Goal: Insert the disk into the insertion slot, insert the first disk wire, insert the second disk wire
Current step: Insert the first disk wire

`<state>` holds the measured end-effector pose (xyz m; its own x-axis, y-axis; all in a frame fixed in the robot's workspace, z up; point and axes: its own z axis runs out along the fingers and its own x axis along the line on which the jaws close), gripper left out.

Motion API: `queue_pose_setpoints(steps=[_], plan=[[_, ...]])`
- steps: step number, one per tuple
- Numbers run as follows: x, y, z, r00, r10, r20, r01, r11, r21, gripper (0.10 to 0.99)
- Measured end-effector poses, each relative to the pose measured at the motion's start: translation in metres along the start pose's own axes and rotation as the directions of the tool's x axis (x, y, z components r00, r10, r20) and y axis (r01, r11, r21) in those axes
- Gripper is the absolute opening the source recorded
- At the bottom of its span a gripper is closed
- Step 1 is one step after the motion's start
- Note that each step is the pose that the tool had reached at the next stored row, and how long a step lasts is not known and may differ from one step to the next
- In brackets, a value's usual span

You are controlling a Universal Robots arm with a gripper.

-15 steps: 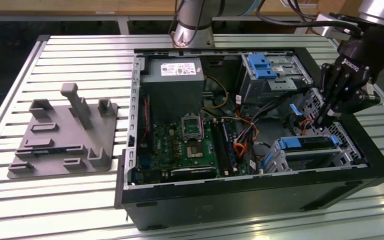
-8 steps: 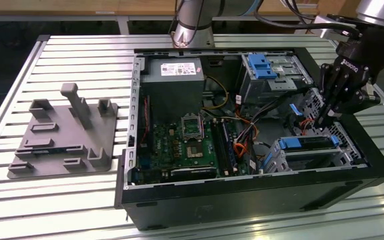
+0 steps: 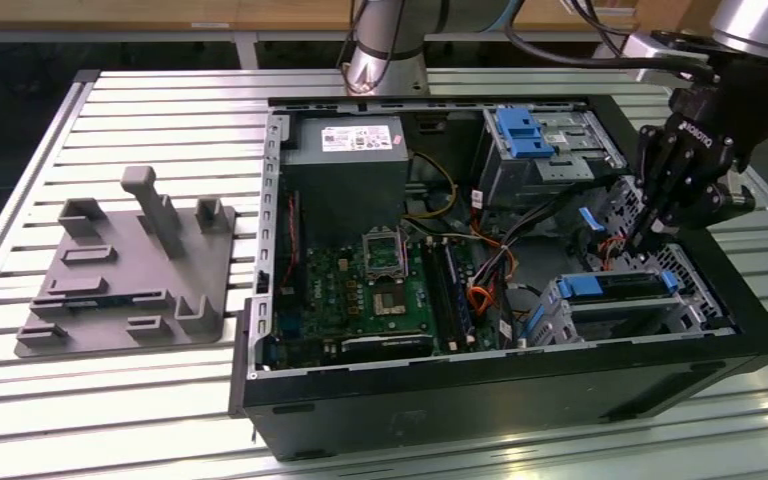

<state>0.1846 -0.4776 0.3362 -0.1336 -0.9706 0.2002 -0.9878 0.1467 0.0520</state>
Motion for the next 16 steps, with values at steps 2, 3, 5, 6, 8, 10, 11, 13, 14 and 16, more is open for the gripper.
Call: queue_pose_setpoints(steps=[2, 3, 5, 6, 8, 10, 11, 13, 14, 16], plan=[[0.0018, 0.0006, -0.0012, 1.0, -0.002, 0.0072, 0.002, 1.0, 0.001, 0.165], [0.0024, 0.0013, -0.0015, 1.0, -0.005, 0.0073, 0.005, 1.0, 0.002, 0.165], [0.0035, 0.0027, -0.0019, 0.9999, -0.014, 0.0072, 0.014, 0.9999, 0.006, 0.165], [0.004, 0.0033, -0.0021, 0.9998, -0.019, 0.007, 0.019, 0.9998, 0.007, 0.165], [0.0048, 0.0041, -0.0027, 0.9995, -0.029, 0.007, 0.029, 0.9995, 0.011, 0.165], [0.0056, 0.0043, -0.0032, 0.9993, -0.036, 0.0096, 0.036, 0.9993, 0.015, 0.165], [0.0057, 0.0043, -0.0034, 0.9992, -0.039, 0.0127, 0.039, 0.9991, 0.017, 0.165], [0.0062, 0.0043, -0.0038, 0.9987, -0.044, 0.0234, 0.044, 0.9988, 0.021, 0.165], [0.0066, 0.0043, -0.004, 0.9985, -0.045, 0.0306, 0.045, 0.9987, 0.023, 0.165], [0.0084, 0.0043, -0.0041, 0.998, -0.046, 0.044, 0.045, 0.9987, 0.026, 0.165]])
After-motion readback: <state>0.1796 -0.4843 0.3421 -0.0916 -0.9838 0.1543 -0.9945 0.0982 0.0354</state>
